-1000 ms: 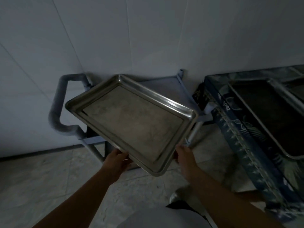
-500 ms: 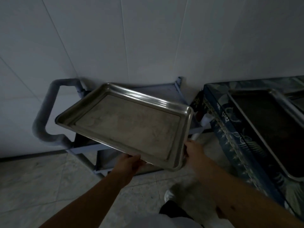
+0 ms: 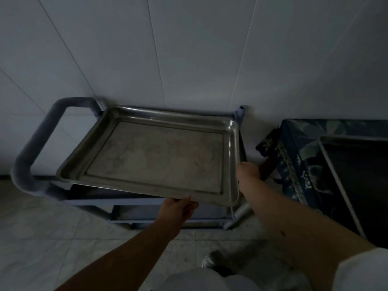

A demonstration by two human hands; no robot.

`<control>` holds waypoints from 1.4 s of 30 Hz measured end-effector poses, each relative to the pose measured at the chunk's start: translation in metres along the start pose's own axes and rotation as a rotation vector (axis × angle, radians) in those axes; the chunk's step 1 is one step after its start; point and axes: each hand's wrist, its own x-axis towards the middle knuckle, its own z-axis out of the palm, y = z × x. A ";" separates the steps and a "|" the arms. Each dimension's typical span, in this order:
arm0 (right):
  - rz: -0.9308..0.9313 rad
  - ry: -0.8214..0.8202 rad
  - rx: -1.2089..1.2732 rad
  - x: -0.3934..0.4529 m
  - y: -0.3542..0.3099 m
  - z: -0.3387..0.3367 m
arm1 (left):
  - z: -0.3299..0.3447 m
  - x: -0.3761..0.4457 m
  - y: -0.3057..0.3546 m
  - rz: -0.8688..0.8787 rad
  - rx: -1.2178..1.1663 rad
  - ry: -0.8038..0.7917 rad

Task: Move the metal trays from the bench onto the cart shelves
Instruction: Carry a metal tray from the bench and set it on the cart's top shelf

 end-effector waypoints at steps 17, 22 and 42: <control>-0.289 -0.025 -0.143 0.070 -0.028 0.003 | 0.045 0.049 0.004 -0.179 0.109 0.132; -0.382 -0.036 -0.288 0.050 -0.026 -0.004 | 0.034 0.035 0.019 -0.158 0.485 0.103; -0.820 -0.012 -0.962 -0.268 0.178 0.075 | -0.237 -0.124 0.013 0.705 1.919 0.175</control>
